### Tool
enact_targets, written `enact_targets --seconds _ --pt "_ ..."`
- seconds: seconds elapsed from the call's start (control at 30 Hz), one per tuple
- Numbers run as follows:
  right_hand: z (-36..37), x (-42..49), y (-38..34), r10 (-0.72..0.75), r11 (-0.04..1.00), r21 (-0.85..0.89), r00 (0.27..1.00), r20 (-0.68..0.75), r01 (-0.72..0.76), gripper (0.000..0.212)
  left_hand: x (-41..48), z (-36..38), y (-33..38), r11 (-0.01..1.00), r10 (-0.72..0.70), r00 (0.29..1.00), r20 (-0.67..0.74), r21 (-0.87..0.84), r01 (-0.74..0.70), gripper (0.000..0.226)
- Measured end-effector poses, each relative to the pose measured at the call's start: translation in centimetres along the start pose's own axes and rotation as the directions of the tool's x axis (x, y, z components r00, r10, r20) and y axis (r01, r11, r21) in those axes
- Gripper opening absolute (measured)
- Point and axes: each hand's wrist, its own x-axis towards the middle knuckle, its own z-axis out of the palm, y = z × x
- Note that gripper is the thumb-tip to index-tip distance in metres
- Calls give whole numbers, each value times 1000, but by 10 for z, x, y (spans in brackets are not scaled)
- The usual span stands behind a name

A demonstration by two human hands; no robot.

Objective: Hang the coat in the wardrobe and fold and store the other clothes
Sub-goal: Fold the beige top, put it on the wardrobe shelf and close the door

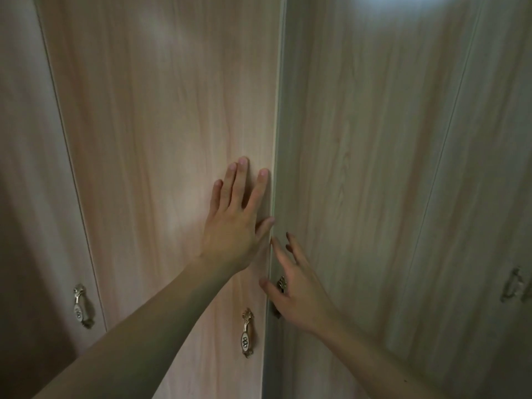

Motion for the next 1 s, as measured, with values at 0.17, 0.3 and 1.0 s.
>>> enact_targets --seconds 0.17,0.3,1.0 --pt "1 13 15 -31 1000 4 999 10 31 79 10 14 -2 998 1 1000 17 59 -2 82" --pt "0 22 26 -37 999 -33 999 12 38 76 19 26 -2 996 -18 999 30 86 16 81" --pt "-29 132 63 -235 877 -471 938 -254 93 116 53 90 -20 980 13 998 -66 197 0 71"
